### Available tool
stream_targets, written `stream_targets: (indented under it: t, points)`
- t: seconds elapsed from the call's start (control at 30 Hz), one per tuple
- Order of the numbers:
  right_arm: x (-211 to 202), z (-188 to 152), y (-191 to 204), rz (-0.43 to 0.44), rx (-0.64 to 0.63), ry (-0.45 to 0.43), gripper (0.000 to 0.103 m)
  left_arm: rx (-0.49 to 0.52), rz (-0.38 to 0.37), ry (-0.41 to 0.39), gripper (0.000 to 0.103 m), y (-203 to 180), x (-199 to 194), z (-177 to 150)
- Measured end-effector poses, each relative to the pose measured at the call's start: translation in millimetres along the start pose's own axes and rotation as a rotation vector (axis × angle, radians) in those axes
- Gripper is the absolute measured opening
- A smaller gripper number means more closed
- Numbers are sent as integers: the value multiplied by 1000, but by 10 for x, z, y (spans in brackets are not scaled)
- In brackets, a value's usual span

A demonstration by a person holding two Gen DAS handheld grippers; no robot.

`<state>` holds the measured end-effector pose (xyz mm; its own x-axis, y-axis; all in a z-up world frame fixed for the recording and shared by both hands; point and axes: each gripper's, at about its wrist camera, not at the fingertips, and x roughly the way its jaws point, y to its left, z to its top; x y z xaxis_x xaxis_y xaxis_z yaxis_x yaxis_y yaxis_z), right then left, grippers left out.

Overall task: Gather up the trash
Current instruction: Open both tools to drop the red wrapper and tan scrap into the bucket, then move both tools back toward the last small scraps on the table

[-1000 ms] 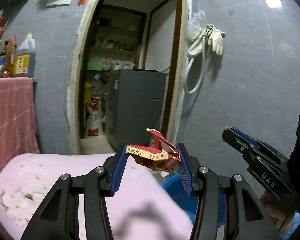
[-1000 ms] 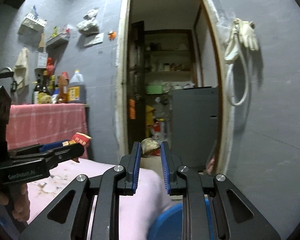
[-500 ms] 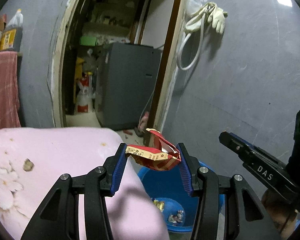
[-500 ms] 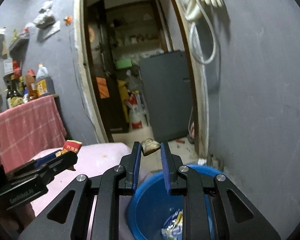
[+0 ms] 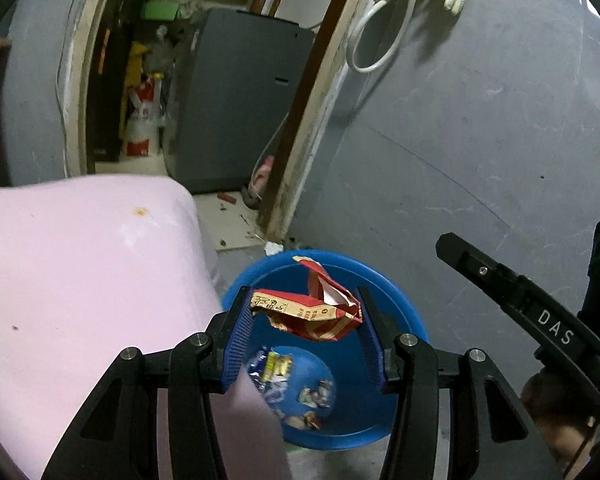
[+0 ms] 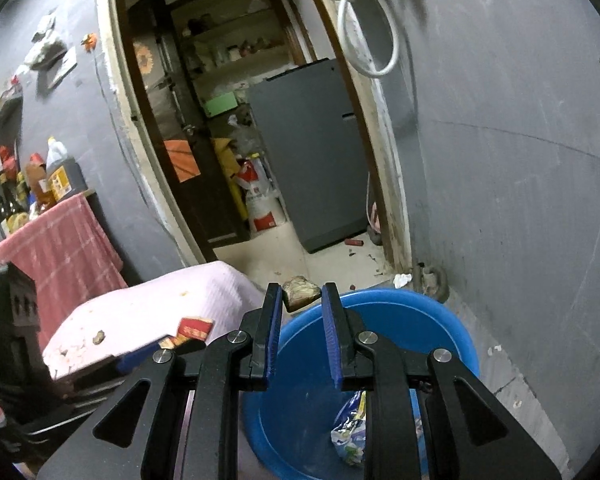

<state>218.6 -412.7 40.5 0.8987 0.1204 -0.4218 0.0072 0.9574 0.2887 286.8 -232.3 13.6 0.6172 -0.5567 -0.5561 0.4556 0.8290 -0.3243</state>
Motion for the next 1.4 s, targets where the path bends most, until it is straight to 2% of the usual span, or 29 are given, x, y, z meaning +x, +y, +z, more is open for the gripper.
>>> stream_targets:
  t: [0.17, 0.33, 0.4, 0.5, 0.53, 0.7, 0.77, 0.9, 0.97, 1.1, 1.2, 1.4]
  points:
    - [59, 11, -89, -14, 29, 17, 19, -25, -11, 54, 46, 74, 132, 1]
    - [89, 3, -140, -22, 46, 31, 19, -37, -14, 84, 56, 148, 193, 1]
    - [99, 0, -144, -22, 51, 37, 20, -44, -8, 90, 58, 179, 207, -13]
    - [101, 4, -145, -22, 53, 38, 32, -57, 2, 89, 60, 214, 206, -4]
    - [106, 13, -140, -20, 53, 38, 35, -66, 7, 85, 66, 234, 192, 2]
    - [108, 24, -157, -27, 50, 28, 38, -112, 41, 35, 76, 352, 13, 22]
    - [80, 40, -158, -30, 51, 6, 50, -121, 88, 6, 82, 411, -98, 54]
    - [18, 74, -71, -31, 15, -38, 62, -122, 168, -61, 87, 531, -330, 132]
    - [-19, 90, -28, -26, 4, -66, 79, -120, 211, -109, 92, 598, -491, 167]
    - [-94, 122, 101, 12, -12, -132, 86, -124, 258, -207, 97, 695, -805, 191]
    - [-127, 133, 227, 40, -24, -181, 103, -111, 310, -273, 100, 743, -1044, 195]
    - [-148, 149, 602, 114, -77, -236, 103, -74, 383, -370, 101, 888, -1452, 187]
